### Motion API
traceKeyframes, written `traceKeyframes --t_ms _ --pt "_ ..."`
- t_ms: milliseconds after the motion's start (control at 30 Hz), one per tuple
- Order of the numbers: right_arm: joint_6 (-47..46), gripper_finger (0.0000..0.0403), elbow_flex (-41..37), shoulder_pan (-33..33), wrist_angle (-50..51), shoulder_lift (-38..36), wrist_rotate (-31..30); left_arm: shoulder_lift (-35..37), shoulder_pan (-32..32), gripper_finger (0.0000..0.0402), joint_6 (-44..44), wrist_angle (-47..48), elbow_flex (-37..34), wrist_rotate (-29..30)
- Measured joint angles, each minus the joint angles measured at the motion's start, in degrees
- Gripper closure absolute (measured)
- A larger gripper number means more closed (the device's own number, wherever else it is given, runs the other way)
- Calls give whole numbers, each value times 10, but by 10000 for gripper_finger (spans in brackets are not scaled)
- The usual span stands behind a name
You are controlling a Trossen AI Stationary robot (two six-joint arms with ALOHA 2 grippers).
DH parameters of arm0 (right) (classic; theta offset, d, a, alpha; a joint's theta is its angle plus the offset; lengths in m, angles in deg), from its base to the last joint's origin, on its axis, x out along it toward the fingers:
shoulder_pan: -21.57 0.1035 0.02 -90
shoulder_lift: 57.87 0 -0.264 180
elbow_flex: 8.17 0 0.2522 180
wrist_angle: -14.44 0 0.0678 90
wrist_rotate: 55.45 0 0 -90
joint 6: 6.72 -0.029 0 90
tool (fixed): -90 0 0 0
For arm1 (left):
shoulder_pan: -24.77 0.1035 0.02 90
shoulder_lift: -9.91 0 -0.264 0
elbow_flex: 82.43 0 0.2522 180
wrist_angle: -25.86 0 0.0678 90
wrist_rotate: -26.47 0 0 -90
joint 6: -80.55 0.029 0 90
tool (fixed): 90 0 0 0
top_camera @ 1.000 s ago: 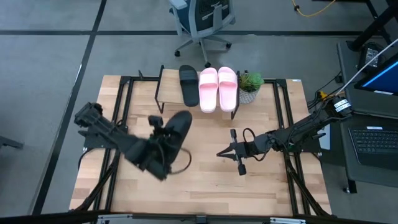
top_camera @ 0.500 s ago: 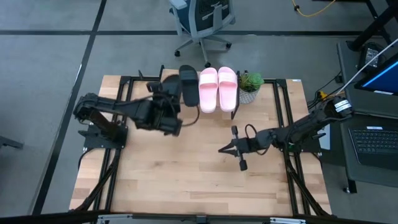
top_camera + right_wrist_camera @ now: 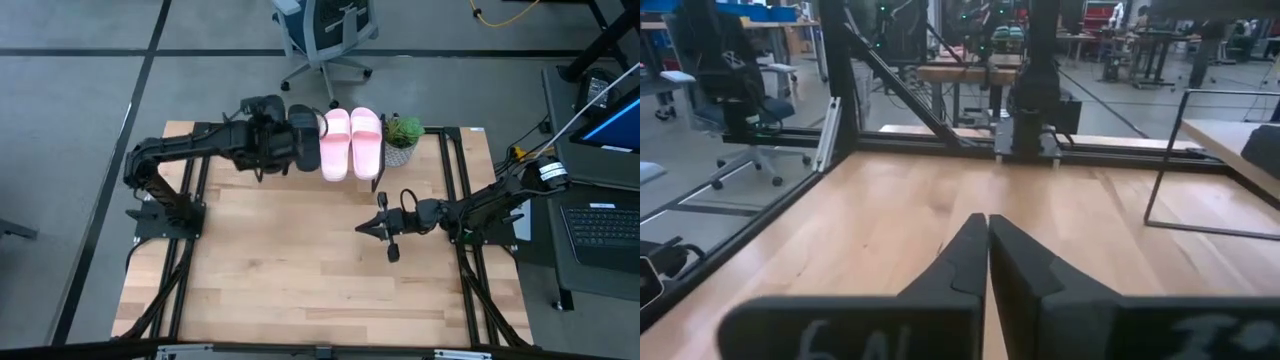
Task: Pick and place slides into the shelf
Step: Put the black slides on the shelf
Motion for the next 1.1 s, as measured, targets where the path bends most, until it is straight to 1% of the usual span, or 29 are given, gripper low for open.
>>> traceKeyframes --t_ms 133,267,367,467,533,700,867,1000,1100 --pt "0 391 0 0 2 0 0 0 37 399 68 -67 0 -26" --pt "0 396 0 0 4 0 0 0 65 399 91 -87 0 -66" --pt "0 395 0 0 7 0 0 1 79 399 92 -97 -9 -65" --pt "0 389 0 0 13 0 0 1 90 399 92 -104 -31 -78" --pt "-1 387 0 0 13 0 0 1 95 399 94 -114 -53 -60" --pt "-3 385 0 0 14 0 0 0 98 399 149 -206 -111 -54" --pt "-3 385 0 0 14 0 0 0 109 399 195 -262 -132 -68" --pt "-3 385 0 0 17 0 0 0 122 399 196 -265 -138 -70" --pt "-3 385 0 0 17 0 0 0 131 399 196 -265 -139 -89"
